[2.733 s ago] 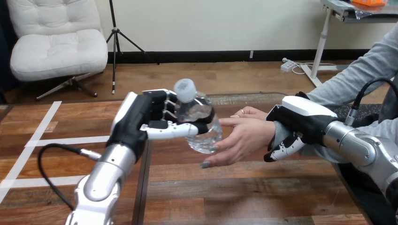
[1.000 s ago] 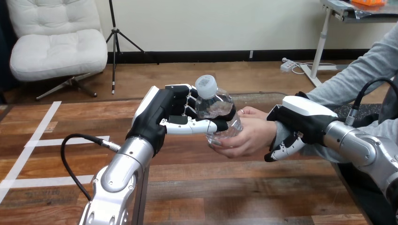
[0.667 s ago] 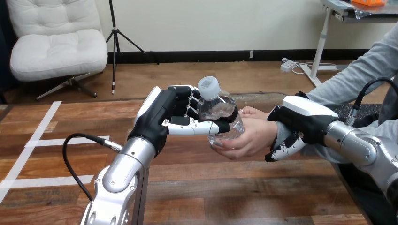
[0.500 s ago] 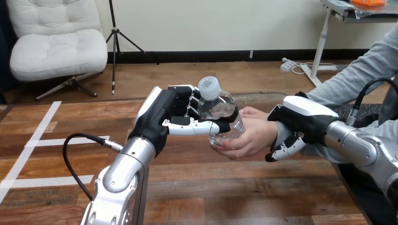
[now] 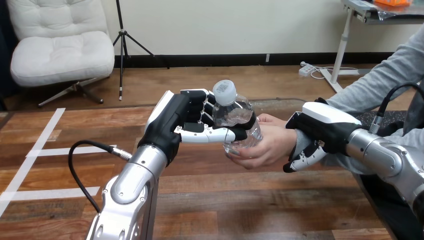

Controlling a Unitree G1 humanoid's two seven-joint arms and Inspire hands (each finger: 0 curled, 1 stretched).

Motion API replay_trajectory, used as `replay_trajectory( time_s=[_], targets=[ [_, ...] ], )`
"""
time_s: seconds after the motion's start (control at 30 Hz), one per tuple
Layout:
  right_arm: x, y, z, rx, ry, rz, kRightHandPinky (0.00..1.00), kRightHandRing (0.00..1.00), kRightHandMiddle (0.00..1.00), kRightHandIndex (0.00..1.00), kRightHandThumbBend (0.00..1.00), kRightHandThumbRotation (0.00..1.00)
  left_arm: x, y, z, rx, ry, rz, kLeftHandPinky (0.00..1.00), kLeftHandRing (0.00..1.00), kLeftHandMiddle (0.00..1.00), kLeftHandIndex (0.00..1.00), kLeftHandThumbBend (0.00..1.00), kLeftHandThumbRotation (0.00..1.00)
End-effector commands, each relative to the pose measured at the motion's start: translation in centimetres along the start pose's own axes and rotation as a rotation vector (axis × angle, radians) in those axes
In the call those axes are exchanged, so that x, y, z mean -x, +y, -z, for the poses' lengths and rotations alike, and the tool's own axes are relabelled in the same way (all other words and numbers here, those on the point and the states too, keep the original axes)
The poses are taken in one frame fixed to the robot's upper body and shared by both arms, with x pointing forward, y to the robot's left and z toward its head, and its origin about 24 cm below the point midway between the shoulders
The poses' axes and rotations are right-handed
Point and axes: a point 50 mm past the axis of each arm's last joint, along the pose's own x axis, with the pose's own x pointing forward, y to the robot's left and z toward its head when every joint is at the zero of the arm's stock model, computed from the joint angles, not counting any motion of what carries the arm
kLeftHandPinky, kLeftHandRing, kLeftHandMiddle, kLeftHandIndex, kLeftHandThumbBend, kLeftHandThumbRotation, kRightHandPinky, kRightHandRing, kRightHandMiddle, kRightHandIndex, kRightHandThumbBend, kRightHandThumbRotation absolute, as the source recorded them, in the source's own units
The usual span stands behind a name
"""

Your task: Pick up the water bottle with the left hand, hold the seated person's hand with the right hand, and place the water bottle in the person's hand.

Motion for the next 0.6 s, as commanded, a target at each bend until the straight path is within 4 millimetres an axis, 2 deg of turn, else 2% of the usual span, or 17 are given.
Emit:
replay_trajectory(
  time_s=[0.0, 0.57],
  targets=[
    [-0.42, -2.8, -1.53, 0.004, -0.071, 0.106, 0.22, 0.26, 0.3, 0.31, 0.72, 0.0, -1.18, 0.05, -2.74, -0.036, -0.105, 0.012, 0.28, 0.35, 0.39, 0.4, 0.69, 0.0],
    [-0.4, -2.79, -1.53, -0.001, -0.074, 0.109, 0.22, 0.26, 0.3, 0.3, 0.72, 0.0, -1.04, 0.08, -2.55, -0.022, -0.096, 0.014, 0.29, 0.35, 0.39, 0.4, 0.68, 0.0]
  ],
)
